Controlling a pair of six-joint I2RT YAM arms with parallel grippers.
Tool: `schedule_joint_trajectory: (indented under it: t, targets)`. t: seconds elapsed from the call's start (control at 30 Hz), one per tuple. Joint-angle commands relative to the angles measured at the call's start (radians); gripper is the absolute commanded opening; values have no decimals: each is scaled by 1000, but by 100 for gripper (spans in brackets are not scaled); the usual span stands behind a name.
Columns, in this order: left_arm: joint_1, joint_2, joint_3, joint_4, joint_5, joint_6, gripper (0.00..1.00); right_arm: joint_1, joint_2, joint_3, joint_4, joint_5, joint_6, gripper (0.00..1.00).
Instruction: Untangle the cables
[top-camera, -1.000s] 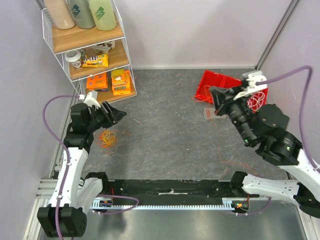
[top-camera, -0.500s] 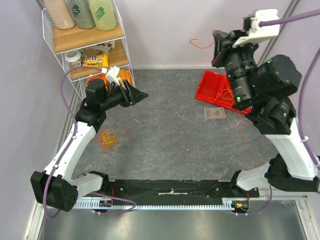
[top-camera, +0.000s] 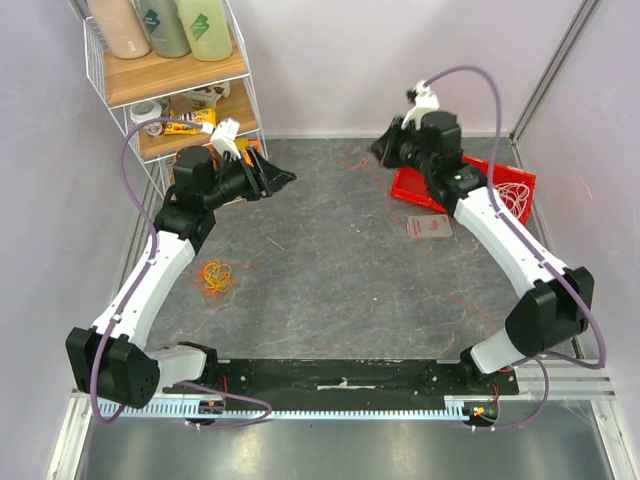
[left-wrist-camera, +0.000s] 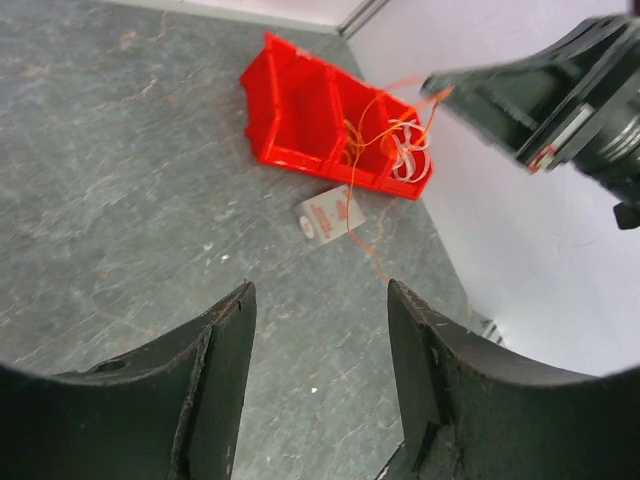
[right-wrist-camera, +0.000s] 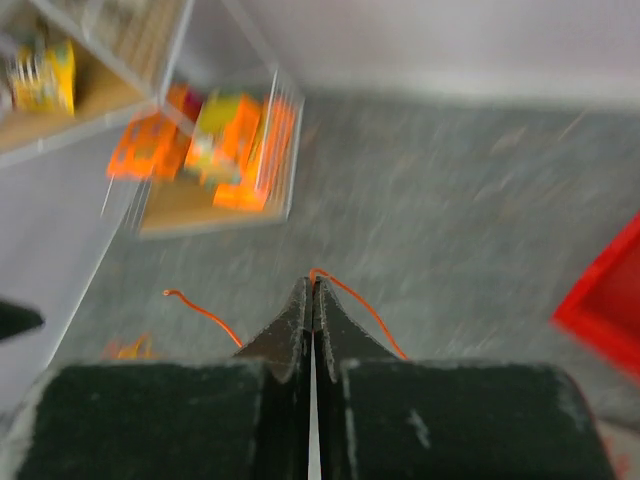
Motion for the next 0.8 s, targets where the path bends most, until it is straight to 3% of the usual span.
schedule_joint_trajectory:
  t: [0.0,0.1,0.23,0.33,0.5,0.57,0.77]
  targets:
    - [26,-21,-54,4,-46,72,61,0,-15,-78,129,-376,207,0]
    - [62,-35,-59,10,-32,66,60,21,6,-212,257,-597,302,0]
    - [81,-72,-86,22,-53,69,61,38,-40,-453,333,-567,348,0]
    - [78,-61,-111,103,72,52,70,38,-93,-541,331,-529,348,0]
    - [55,49,-137,398,422,-98,67,36,-182,-558,337,-524,400,0]
    - [35,57,-158,482,453,-107,66,30,-218,-540,320,-521,422,0]
    - [-52,49,-183,481,427,-17,67,21,-273,-445,307,-536,505,0]
